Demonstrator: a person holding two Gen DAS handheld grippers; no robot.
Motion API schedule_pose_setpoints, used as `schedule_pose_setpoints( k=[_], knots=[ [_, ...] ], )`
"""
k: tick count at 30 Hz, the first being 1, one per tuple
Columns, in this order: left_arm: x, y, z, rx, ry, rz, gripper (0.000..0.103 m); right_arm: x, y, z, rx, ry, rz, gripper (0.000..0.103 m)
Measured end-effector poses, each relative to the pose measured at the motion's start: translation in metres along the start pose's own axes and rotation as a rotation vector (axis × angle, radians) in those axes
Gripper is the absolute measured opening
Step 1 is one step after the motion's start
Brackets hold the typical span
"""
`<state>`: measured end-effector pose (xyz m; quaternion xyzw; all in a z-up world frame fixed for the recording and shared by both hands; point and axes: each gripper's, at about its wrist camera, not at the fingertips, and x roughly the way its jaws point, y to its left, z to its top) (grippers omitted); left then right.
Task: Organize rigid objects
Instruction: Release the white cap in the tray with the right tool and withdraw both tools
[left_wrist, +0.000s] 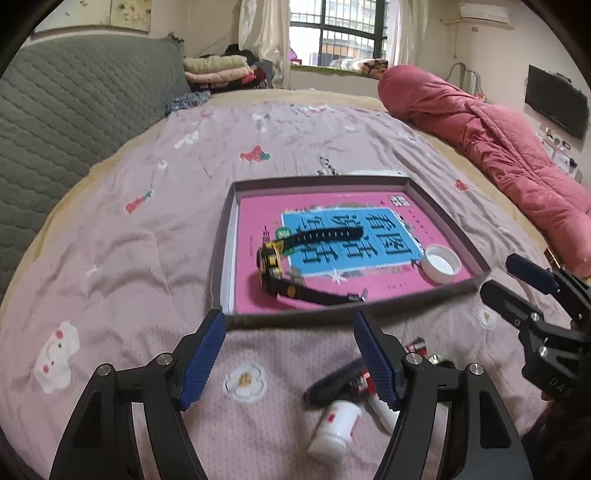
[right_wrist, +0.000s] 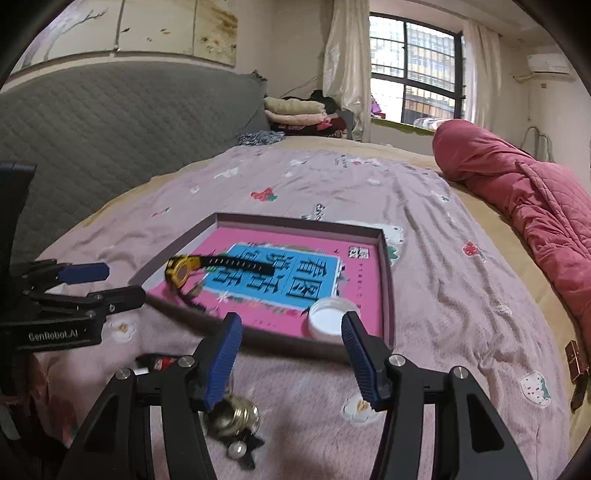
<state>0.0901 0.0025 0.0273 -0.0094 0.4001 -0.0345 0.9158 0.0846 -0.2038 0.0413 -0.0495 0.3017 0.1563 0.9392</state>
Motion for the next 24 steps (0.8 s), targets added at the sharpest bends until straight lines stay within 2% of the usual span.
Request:
schedule_pose_setpoints(
  k=[7, 19, 24],
  knots=[
    [-0.011, 0.003, -0.012, -0.019, 0.031, -0.022, 0.074, -0.014, 0.007, -0.014, -0.017, 0.042, 0.041, 0.056],
    [-0.024, -0.01, -0.032, 0.058, 0.066, -0.024, 0.074, -0.029, 0.005, -0.034, -0.038, 0.078, 0.034, 0.056],
    [-0.021, -0.012, -0.04, 0.058, 0.108, -0.049, 0.074, -0.03, 0.003, -0.04, -0.039, 0.094, 0.044, 0.056]
  ],
)
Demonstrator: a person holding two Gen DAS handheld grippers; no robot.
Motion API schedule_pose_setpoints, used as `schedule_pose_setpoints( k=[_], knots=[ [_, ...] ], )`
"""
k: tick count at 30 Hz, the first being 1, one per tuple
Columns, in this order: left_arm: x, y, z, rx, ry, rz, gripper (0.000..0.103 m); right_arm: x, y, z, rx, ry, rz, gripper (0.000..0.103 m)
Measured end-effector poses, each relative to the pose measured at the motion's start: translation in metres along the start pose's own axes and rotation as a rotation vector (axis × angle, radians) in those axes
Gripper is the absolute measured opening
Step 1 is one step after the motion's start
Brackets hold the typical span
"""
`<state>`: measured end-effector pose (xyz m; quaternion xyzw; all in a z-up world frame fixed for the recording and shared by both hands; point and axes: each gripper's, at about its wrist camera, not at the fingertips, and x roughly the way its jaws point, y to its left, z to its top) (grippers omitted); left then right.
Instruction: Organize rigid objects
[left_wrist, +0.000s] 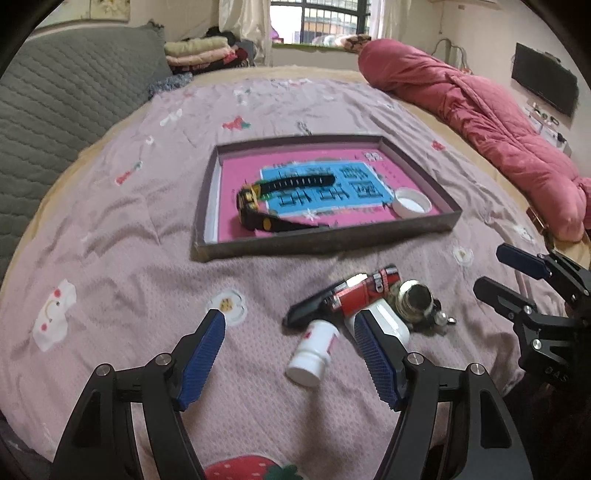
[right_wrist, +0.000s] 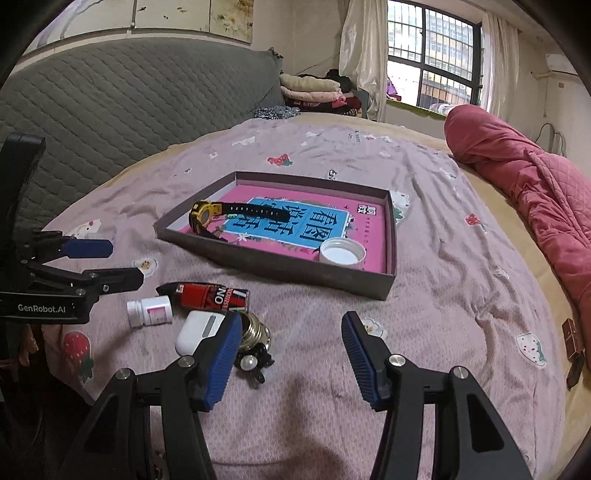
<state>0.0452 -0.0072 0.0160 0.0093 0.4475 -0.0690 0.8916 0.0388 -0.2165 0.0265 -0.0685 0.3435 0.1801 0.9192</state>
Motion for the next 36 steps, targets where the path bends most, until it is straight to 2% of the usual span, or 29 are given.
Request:
schedule_pose_setpoints(
  k=[16, 25, 36],
  knots=[
    [0.02, -0.001, -0.013, 0.032, 0.084, -0.027, 0.074, 0.02, 0.001, -0.019, -0.048, 0.082, 0.059, 0.056],
    [0.032, -0.004, -0.015, 0.044, 0.117, -0.023, 0.074, 0.032, 0.006, -0.026, -0.089, 0.115, 0.137, 0.056],
    [0.039, -0.005, -0.017, 0.044, 0.143, -0.018, 0.074, 0.041, 0.009, -0.025, -0.119, 0.132, 0.148, 0.056]
  ],
)
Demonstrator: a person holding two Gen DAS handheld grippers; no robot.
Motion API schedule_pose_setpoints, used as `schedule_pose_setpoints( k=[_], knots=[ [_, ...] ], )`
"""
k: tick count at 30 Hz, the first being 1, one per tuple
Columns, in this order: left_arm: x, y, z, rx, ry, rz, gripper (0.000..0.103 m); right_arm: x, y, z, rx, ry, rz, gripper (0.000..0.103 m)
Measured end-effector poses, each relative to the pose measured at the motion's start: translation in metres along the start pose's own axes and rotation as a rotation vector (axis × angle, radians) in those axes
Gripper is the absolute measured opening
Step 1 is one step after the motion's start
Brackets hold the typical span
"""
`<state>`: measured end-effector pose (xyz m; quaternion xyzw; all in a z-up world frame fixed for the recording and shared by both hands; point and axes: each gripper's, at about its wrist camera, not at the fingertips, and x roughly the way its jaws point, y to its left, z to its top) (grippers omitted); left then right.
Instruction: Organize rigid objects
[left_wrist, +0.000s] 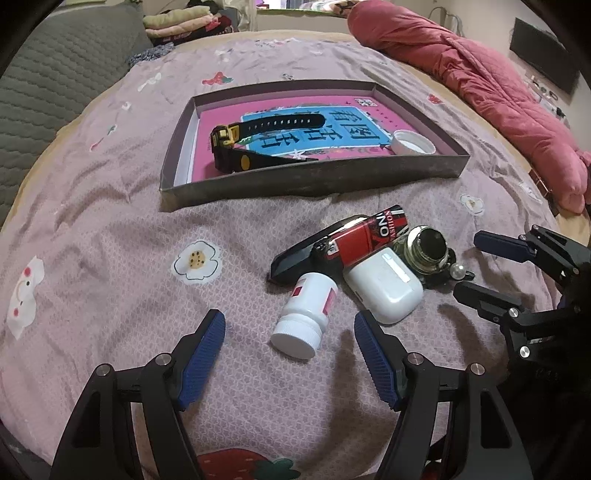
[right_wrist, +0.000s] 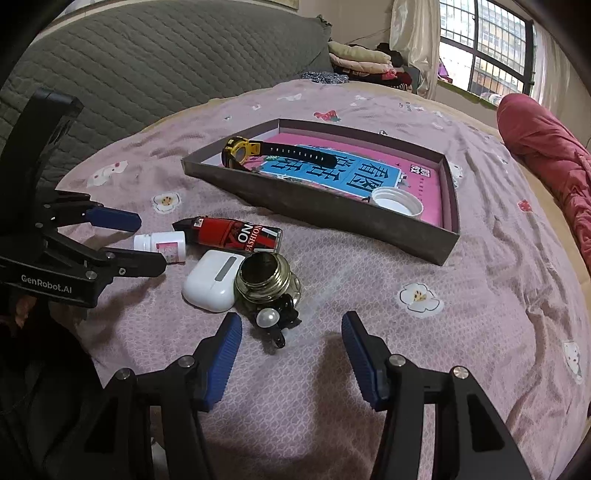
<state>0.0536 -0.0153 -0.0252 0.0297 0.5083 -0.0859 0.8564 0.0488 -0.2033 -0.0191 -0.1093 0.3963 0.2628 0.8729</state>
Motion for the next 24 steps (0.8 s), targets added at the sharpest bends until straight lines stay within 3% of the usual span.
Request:
schedule_pose_setpoints(
  k=[16, 24],
  knots=[
    [0.009, 0.003, 0.0, -0.001, 0.007, 0.014, 0.073, 0.022, 0.002, 0.005, -0.087, 0.058, -0.015, 0.056],
    [0.012, -0.001, 0.003, 0.02, -0.003, 0.001, 0.055, 0.026, -0.002, 0.008, -0.062, 0.059, 0.015, 0.056]
  ],
)
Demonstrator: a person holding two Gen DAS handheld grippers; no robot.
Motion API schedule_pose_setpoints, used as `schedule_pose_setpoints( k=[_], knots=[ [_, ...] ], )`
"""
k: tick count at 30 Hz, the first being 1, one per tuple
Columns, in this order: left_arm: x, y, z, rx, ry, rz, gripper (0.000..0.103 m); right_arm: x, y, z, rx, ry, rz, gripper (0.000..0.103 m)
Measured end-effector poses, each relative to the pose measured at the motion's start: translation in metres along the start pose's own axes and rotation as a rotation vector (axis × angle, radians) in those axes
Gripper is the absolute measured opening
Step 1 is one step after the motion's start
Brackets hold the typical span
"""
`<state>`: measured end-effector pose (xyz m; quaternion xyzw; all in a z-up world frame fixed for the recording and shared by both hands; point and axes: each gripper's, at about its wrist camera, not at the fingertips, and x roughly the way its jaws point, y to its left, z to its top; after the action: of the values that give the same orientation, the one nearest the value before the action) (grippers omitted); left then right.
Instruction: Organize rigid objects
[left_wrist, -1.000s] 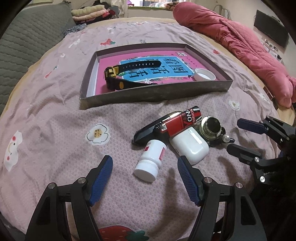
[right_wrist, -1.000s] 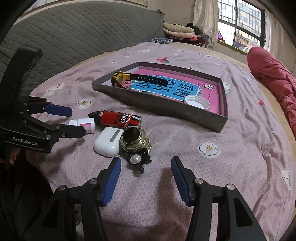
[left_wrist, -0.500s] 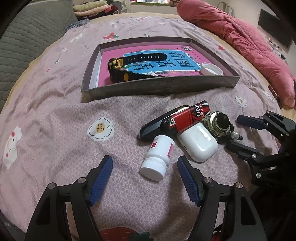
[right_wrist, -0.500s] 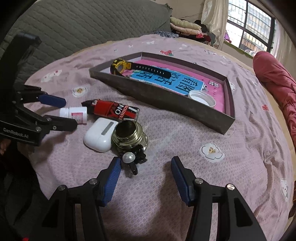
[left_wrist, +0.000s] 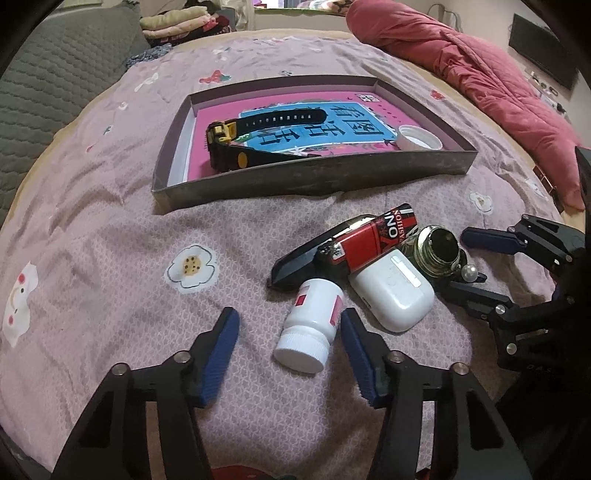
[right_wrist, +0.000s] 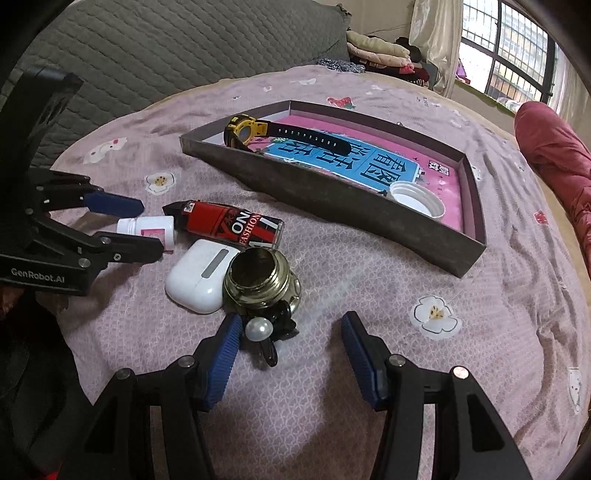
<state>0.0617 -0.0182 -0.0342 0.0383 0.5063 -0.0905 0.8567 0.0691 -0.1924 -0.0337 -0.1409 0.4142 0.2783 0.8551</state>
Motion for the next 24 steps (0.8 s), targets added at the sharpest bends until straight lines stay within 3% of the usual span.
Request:
schedule_pose_setpoints(
  k=[5, 10, 17, 24],
  knots=[
    [0.003, -0.006, -0.001, 0.021, 0.011, -0.016, 0.044, 0.002, 0.001, 0.002, -0.001, -0.002, 0.02, 0.056],
    [0.004, -0.007, 0.0, 0.023, 0.014, -0.025, 0.041, 0.003, 0.004, 0.003, -0.015, -0.007, 0.037, 0.051],
    [0.005, -0.007, 0.0, 0.011, 0.018, -0.033, 0.036, 0.003, 0.008, 0.003, -0.034, -0.008, 0.055, 0.036],
    [0.007, -0.006, 0.001, 0.007, 0.024, -0.04, 0.033, 0.002, 0.008, 0.003, -0.039, -0.005, 0.066, 0.035]
  ],
)
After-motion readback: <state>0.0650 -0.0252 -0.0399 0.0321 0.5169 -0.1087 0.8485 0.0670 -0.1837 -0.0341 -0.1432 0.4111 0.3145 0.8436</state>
